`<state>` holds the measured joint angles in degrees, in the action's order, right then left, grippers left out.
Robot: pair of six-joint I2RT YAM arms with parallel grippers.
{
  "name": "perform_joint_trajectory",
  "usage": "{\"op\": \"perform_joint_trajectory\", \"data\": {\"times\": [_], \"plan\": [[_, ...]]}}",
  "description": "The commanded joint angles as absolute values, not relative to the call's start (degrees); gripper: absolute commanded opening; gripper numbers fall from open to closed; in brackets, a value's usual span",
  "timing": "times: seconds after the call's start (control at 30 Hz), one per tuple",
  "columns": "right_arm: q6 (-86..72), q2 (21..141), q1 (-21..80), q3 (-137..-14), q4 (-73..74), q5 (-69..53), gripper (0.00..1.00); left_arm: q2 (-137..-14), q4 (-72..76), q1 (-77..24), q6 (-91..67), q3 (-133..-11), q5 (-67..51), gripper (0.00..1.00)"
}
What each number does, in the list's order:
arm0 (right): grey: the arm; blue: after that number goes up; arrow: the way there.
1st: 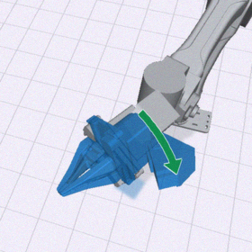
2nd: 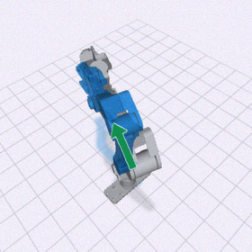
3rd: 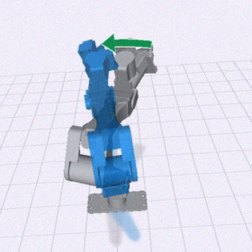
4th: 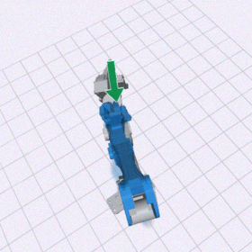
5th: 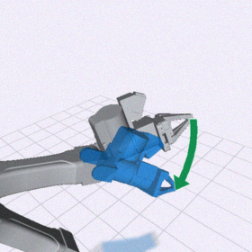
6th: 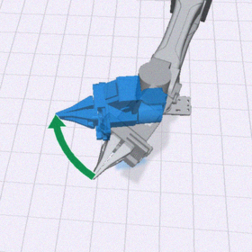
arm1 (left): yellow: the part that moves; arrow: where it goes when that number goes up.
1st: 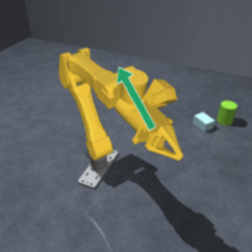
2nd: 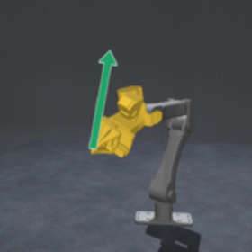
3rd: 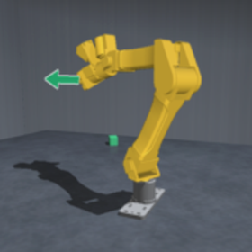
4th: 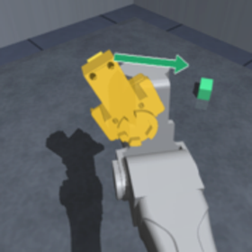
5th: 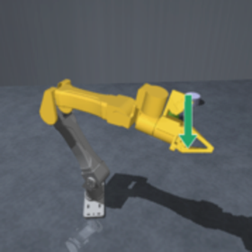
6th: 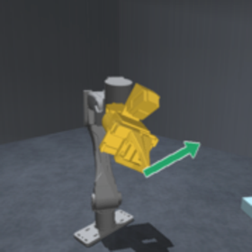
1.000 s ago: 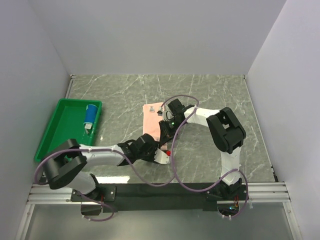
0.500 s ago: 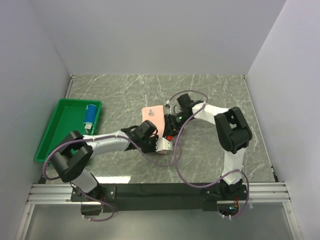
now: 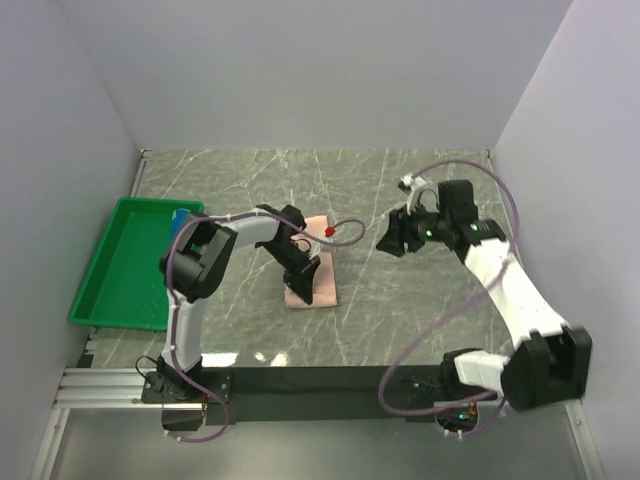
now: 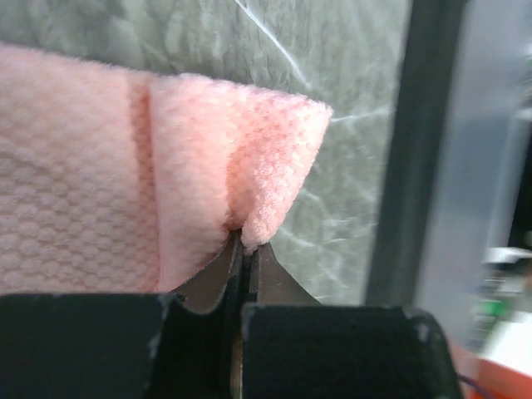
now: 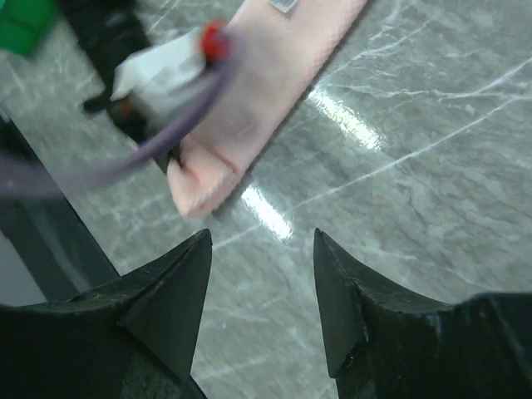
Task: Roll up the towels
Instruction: Roll the towel
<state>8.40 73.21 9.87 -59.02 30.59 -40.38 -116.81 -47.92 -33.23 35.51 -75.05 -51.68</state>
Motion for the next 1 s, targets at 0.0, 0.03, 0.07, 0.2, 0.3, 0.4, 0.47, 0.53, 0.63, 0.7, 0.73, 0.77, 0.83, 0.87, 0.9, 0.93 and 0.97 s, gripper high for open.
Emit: {"op": "perform_joint_trajectory", "data": {"times": [0.0, 0.03, 0.07, 0.2, 0.3, 0.4, 0.47, 0.53, 0.63, 0.7, 0.73, 0.77, 0.83, 0.87, 0.9, 0.93, 0.97], "plan": [[16.6, 64.1, 10.7, -55.2, 33.0, -38.1, 0.58, -126.0, -59.7, -31.7, 38.2, -77.6, -54.8, 0.01], [19.6, 62.3, 12.1, -53.3, 34.3, -36.7, 0.57, -127.2, -61.1, -31.5, 38.4, -79.4, -54.4, 0.01], [20.9, 60.7, 13.7, -52.3, 34.7, -35.4, 0.55, -128.2, -61.6, -31.0, 38.6, -80.1, -54.3, 0.01], [24.5, 55.9, 22.7, -47.6, 34.9, -30.8, 0.52, -133.1, -63.5, -30.5, 38.5, -83.9, -52.2, 0.01], [24.7, 59.0, 27.1, -47.4, 32.2, -28.7, 0.53, -134.5, -63.3, -30.0, 37.4, -84.9, -51.1, 0.03], [26.6, 66.8, 37.3, -50.3, 30.9, -22.4, 0.54, -136.2, -63.6, -29.5, 36.9, -85.2, -50.9, 0.04], [26.4, 71.4, 41.8, -52.8, 29.9, -19.9, 0.54, -136.8, -63.7, -29.3, 36.5, -85.2, -51.2, 0.04], [25.5, 77.7, 46.0, -56.0, 27.4, -18.0, 0.53, -137.2, -62.3, -28.7, 34.5, -84.4, -51.2, 0.05], [24.8, 84.1, 50.2, -58.9, 24.3, -16.4, 0.52, -137.8, -61.4, -26.9, 32.9, -83.1, -52.3, 0.05], [23.8, 87.7, 52.1, -60.3, 22.5, -16.6, 0.52, -137.6, -61.2, -26.0, 32.3, -82.2, -52.0, 0.05], [23.8, 88.5, 52.6, -60.3, 21.7, -17.0, 0.52, -137.3, -60.1, -25.2, 31.9, -81.0, -51.8, 0.05], [23.8, 89.7, 53.5, -60.2, 20.9, -16.9, 0.51, -136.9, -59.8, -24.8, 31.6, -80.3, -51.4, 0.05], [23.8, 91.1, 56.1, -60.2, 19.2, -15.0, 0.51, -136.7, -60.1, -23.8, 32.3, -79.5, -50.5, 0.05], [23.9, 92.7, 56.6, -60.3, 18.6, -14.7, 0.51, -136.4, -60.0, -23.5, 32.3, -79.1, -50.2, 0.05], [23.7, 93.6, 56.9, -60.5, 17.4, -14.2, 0.51, -136.3, -60.1, -23.1, 32.6, -78.5, -49.8, 0.06], [23.7, 94.5, 57.7, -60.6, 16.9, -13.9, 0.51, -136.3, -60.2, -22.6, 32.8, -78.4, -49.6, 0.06], [23.4, 96.5, 57.9, -61.4, 16.4, -13.2, 0.51, -136.4, -60.5, -22.3, 33.0, -78.3, -49.3, 0.06]]}}
